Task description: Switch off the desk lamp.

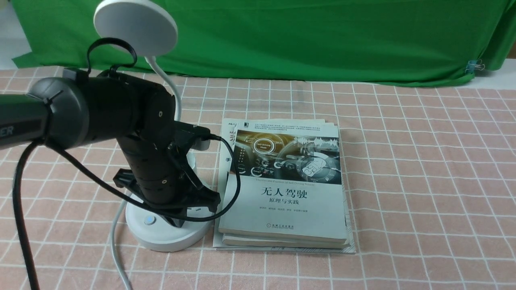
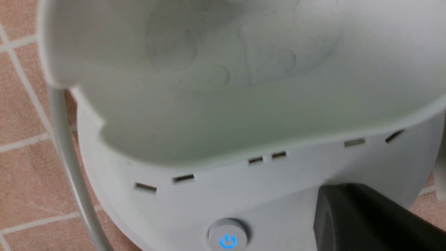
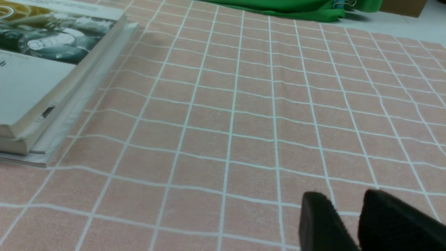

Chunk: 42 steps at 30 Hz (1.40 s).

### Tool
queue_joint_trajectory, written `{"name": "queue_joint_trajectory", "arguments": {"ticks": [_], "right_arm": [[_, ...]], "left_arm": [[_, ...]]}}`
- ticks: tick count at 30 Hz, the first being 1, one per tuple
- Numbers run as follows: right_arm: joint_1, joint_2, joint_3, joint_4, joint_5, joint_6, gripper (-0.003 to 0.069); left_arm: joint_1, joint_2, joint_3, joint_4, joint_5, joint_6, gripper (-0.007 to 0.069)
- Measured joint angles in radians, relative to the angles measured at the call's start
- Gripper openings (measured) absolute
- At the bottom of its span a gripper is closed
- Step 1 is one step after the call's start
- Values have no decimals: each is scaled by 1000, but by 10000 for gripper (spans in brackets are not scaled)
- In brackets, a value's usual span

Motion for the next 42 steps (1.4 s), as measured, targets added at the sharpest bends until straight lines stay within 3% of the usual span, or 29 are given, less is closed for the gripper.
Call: {"name": "queue_joint_trajectory", "arguments": {"ticks": [22,30,38,42], "right_arm": [[0,0,0,0,0,0,241],[0,0,0,0,0,0,241],[0,0,0,0,0,0,241],[0,0,0,0,0,0,241]], "left_arm": [[-27,-9,2,51,0,-16,6],[-27,-252,82,11,51,-28,6],[-27,-656,392,-22,-135,-71,6],[-27,-868,586,-66,-340,-94,6]]}}
